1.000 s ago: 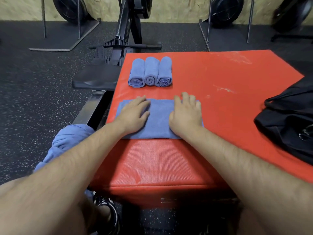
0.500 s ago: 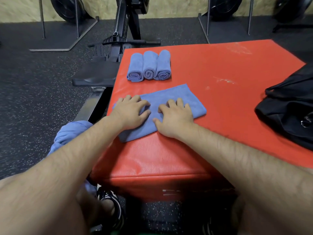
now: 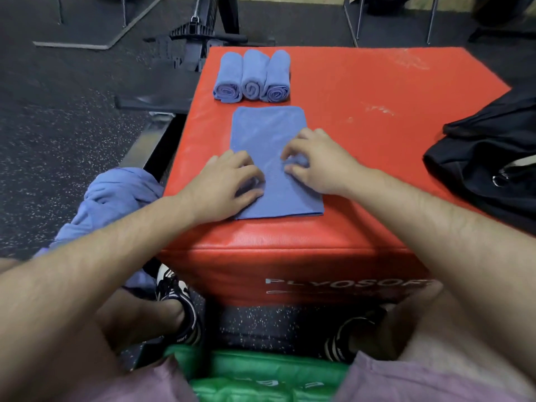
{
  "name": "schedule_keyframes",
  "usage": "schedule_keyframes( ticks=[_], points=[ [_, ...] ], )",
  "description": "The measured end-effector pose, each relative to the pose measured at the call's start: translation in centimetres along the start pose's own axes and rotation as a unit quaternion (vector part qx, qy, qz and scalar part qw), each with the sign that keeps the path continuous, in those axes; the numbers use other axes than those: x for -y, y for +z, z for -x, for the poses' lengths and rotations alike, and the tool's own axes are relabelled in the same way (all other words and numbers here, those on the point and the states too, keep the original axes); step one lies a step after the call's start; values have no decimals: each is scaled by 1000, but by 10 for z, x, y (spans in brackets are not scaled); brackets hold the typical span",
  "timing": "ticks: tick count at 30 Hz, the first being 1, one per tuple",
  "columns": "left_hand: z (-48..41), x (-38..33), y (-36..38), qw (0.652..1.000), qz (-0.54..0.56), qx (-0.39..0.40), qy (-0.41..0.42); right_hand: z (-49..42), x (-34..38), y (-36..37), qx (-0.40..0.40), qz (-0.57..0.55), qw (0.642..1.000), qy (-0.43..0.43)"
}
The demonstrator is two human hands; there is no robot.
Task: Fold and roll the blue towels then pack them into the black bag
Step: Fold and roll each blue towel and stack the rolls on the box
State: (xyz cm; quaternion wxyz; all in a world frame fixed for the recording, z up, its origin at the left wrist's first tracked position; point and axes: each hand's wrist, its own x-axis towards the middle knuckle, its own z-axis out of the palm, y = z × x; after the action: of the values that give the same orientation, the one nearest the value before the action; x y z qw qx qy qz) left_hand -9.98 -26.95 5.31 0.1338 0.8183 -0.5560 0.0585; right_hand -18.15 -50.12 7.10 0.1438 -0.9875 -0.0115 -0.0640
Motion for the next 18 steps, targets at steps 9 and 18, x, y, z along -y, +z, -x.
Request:
schedule_keyframes(
  ticks=[9, 18],
  points=[
    [30, 10, -17, 986, 124, 88, 75, 63, 3, -9, 121, -54, 986, -102],
    [31, 16, -19, 988, 121, 69, 63, 71, -5, -6, 88, -54, 989, -107]
  ],
)
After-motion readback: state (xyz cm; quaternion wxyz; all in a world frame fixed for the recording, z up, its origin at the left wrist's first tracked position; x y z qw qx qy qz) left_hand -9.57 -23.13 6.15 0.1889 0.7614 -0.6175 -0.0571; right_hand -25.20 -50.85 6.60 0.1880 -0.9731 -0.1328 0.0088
